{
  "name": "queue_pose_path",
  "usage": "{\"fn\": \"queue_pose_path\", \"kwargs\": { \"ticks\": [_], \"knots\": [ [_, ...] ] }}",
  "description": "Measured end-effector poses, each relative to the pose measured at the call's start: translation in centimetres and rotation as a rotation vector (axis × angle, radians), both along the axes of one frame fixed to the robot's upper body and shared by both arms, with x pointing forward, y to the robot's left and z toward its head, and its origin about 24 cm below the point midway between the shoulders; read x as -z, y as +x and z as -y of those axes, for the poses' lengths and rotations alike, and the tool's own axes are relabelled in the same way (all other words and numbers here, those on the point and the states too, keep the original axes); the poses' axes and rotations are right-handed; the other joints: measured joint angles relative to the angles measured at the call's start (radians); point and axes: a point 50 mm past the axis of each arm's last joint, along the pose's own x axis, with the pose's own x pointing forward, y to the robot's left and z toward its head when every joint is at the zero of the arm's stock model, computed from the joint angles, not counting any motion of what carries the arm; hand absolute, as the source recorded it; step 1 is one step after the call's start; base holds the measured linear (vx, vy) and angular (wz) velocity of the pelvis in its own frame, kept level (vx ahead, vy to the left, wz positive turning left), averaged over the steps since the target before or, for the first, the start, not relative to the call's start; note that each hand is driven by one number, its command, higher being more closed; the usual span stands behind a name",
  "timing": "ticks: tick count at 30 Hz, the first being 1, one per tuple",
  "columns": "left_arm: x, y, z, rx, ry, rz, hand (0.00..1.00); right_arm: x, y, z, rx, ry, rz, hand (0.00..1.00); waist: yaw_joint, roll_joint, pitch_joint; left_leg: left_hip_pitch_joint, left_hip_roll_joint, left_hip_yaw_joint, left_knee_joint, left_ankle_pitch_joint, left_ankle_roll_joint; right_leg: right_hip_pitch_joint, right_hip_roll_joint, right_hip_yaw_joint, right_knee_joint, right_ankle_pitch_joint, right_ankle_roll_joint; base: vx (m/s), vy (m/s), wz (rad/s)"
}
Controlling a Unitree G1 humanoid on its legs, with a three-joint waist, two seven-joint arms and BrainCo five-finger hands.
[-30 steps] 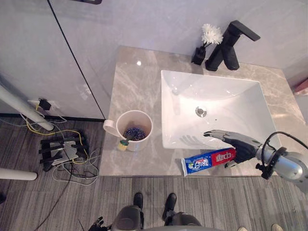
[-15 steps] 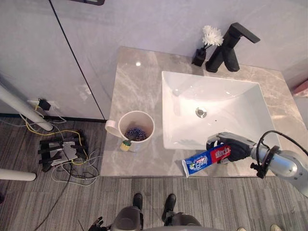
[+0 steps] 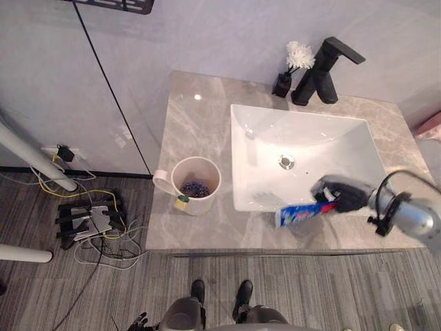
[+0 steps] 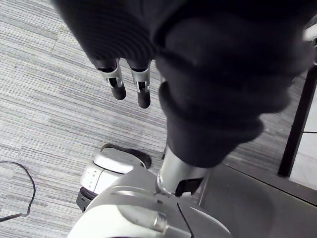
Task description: Organize washtable
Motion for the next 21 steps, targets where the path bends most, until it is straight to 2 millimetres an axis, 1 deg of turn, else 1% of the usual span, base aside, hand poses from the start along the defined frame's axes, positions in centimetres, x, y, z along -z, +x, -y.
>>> {"fn": "queue_pose_path", "kwargs": {
  "ticks": [1, 2, 3, 4, 5, 6, 7, 8, 9, 10, 11, 12, 13, 14, 15, 16, 17, 18, 19, 20, 21],
  "knots": [
    [0.0, -0.1, 0.1, -0.009, -0.003, 0.000, 0.00, -1.0, 0.5, 1.1, 0.054, -0.007, 0.042, 1.00, 0.000, 0.005, -0.002, 0.000, 0.000, -0.002, 0.000, 0.000, 0.000, 0.000, 0.000, 0.000, 0.001, 0.000, 0.000, -0.06, -0.002, 0.05],
    [0.1, -0.4, 0.3, -0.047, -0.015, 0.001, 0.00, -3.6, 1.1, 3.3, 0.166, -0.020, 0.139, 1.00, 0.000, 0.016, -0.008, 0.000, -0.003, -0.007, 0.000, 0.002, -0.002, 0.001, -0.002, -0.002, 0.001, 0.000, 0.000, -0.04, 0.002, 0.08],
    [0.2, -0.9, 0.6, -0.088, -0.026, 0.000, 0.00, -5.8, 1.2, 4.7, 0.238, -0.023, 0.220, 1.00, -0.001, 0.026, -0.013, 0.000, -0.004, -0.011, -0.001, 0.002, -0.002, 0.002, -0.003, -0.005, 0.001, 0.000, 0.000, -0.03, 0.005, 0.15],
    [0.3, -1.8, 1.0, -0.173, -0.048, 0.005, 0.00, -9.5, 0.8, 6.3, 0.322, -0.020, 0.356, 1.00, -0.004, 0.043, -0.022, 0.002, -0.006, -0.019, -0.004, 0.006, 0.002, 0.006, -0.004, -0.017, 0.001, 0.001, 0.000, 0.00, 0.002, 0.15],
    [0.3, -2.3, 1.2, -0.211, -0.058, 0.002, 0.00, -10.9, 0.5, 6.7, 0.344, -0.014, 0.409, 1.00, -0.005, 0.049, -0.027, 0.004, -0.006, -0.023, -0.007, 0.008, 0.003, 0.009, -0.004, -0.023, 0.000, 0.001, 0.000, 0.01, -0.003, 0.22],
    [0.3, -3.4, 1.3, -0.314, -0.073, 0.006, 0.00, -13.5, -0.1, 7.1, 0.369, 0.016, 0.503, 1.00, -0.016, 0.060, -0.034, 0.009, -0.007, -0.035, -0.009, 0.008, 0.003, 0.019, -0.004, -0.029, -0.001, 0.000, 0.000, 0.02, -0.005, 0.23],
    [0.4, -4.3, 1.6, -0.413, -0.090, 0.009, 0.00, -15.2, -0.5, 7.4, 0.382, 0.061, 0.575, 1.00, -0.026, 0.065, -0.040, 0.011, -0.008, -0.044, -0.009, 0.008, 0.003, 0.025, -0.004, -0.034, -0.002, 0.000, 0.000, 0.03, -0.004, 0.24],
    [0.4, -4.9, 1.7, -0.487, -0.103, 0.013, 0.00, -16.2, -0.8, 7.6, 0.390, 0.093, 0.623, 1.00, -0.029, 0.069, -0.044, 0.014, -0.008, -0.048, -0.009, 0.008, 0.003, 0.030, -0.004, -0.039, -0.003, 0.000, 0.000, 0.01, -0.004, 0.15],
    [0.2, -6.3, 1.1, -0.707, -0.110, 0.044, 0.00, -18.4, -1.5, 7.8, 0.403, 0.167, 0.734, 1.00, -0.027, 0.071, -0.059, 0.019, -0.009, -0.048, -0.009, 0.008, 0.002, 0.035, -0.003, -0.050, -0.016, 0.000, 0.000, 0.00, -0.006, 0.08],
    [0.0, -6.9, 0.3, -0.791, -0.095, 0.061, 0.00, -18.9, -1.8, 7.9, 0.405, 0.195, 0.769, 1.00, -0.026, 0.072, -0.067, 0.019, -0.009, -0.049, -0.010, 0.007, 0.002, 0.036, -0.003, -0.052, -0.020, 0.000, 0.000, 0.00, -0.015, 0.08],
    [-0.8, -7.6, -2.1, -0.943, -0.036, 0.128, 0.00, -19.7, -2.2, 7.9, 0.402, 0.240, 0.825, 1.00, -0.019, 0.074, -0.079, 0.023, -0.009, -0.053, -0.010, 0.006, -0.001, 0.047, -0.002, -0.057, -0.029, -0.001, 0.000, 0.00, -0.024, 0.11],
    [-2.3, -7.8, -5.5, -1.071, 0.050, 0.245, 0.00, -19.9, -2.4, 7.5, 0.379, 0.307, 0.867, 1.00, -0.011, 0.075, -0.088, 0.029, -0.009, -0.058, -0.010, 0.001, -0.008, 0.060, -0.003, -0.066, -0.039, -0.001, -0.001, -0.01, -0.027, 0.11],
    [-3.5, -7.7, -7.5, -1.121, 0.102, 0.318, 0.00, -19.8, -2.4, 7.2, 0.360, 0.346, 0.884, 1.00, -0.007, 0.076, -0.097, 0.029, -0.007, -0.059, -0.010, 0.000, -0.010, 0.062, -0.003, -0.070, -0.041, -0.002, -0.002, -0.02, -0.030, 0.12],
    [-5.5, -7.0, -10.6, -1.159, 0.183, 0.440, 0.00, -19.5, -2.3, 6.5, 0.320, 0.403, 0.899, 1.00, -0.002, 0.080, -0.110, 0.029, -0.006, -0.065, -0.008, -0.002, -0.014, 0.065, -0.002, -0.078, -0.041, -0.005, -0.004, -0.02, -0.027, 0.15],
    [-8.2, -6.0, -13.7, -1.165, 0.266, 0.575, 0.00, -18.9, -2.2, 5.7, 0.278, 0.451, 0.907, 1.00, 0.003, 0.084, -0.125, 0.029, -0.006, -0.074, -0.009, -0.003, -0.016, 0.068, -0.001, -0.086, -0.041, -0.009, -0.006, -0.01, -0.036, 0.22],
    [-12.8, -4.1, -17.4, -1.125, 0.386, 0.777, 0.00, -17.8, -2.0, 4.2, 0.212, 0.511, 0.904, 1.00, 0.008, 0.089, -0.142, 0.029, -0.005, -0.082, -0.008, -0.003, -0.016, 0.073, -0.001, -0.095, -0.041, -0.012, -0.008, -0.01, -0.030, 0.24],
    [-16.7, -2.4, -19.4, -1.070, 0.472, 0.934, 0.00, -17.0, -2.1, 3.0, 0.158, 0.538, 0.898, 1.00, 0.020, 0.093, -0.145, 0.033, -0.005, -0.088, -0.008, -0.003, -0.016, 0.080, -0.001, -0.103, -0.041, -0.017, -0.015, -0.02, -0.020, 0.19],
    [-21.9, -0.2, -21.1, -0.973, 0.580, 1.123, 0.00, -15.9, -2.2, 1.4, 0.080, 0.566, 0.883, 1.00, 0.031, 0.100, -0.148, 0.038, -0.007, -0.091, -0.008, -0.003, -0.015, 0.086, -0.002, -0.107, -0.037, -0.019, -0.014, -0.01, 0.006, 0.16],
    [-26.6, 1.7, -21.7, -0.855, 0.666, 1.274, 0.00, -14.9, -2.4, 0.0, 0.012, 0.605, 0.871, 1.00, 0.042, 0.108, -0.150, 0.040, -0.010, -0.099, -0.007, -0.002, -0.015, 0.092, -0.006, -0.111, -0.027, -0.025, -0.014, 0.00, 0.019, 0.11],
    [-28.7, 2.8, -21.6, -0.782, 0.703, 1.339, 0.00, -14.4, -2.4, -0.7, -0.016, 0.627, 0.865, 1.00, 0.048, 0.111, -0.150, 0.041, -0.011, -0.102, -0.007, -0.002, -0.015, 0.093, -0.008, -0.114, -0.025, -0.027, -0.013, 0.01, 0.034, 0.16],
    [-32.5, 4.9, -20.6, -0.618, 0.749, 1.451, 0.00, -13.6, -2.2, -2.0, -0.065, 0.670, 0.843, 1.00, 0.057, 0.117, -0.152, 0.044, -0.016, -0.112, -0.006, -0.002, -0.015, 0.101, -0.010, -0.125, -0.024, -0.029, -0.015, 0.01, 0.025, 0.24]
  ]
}}
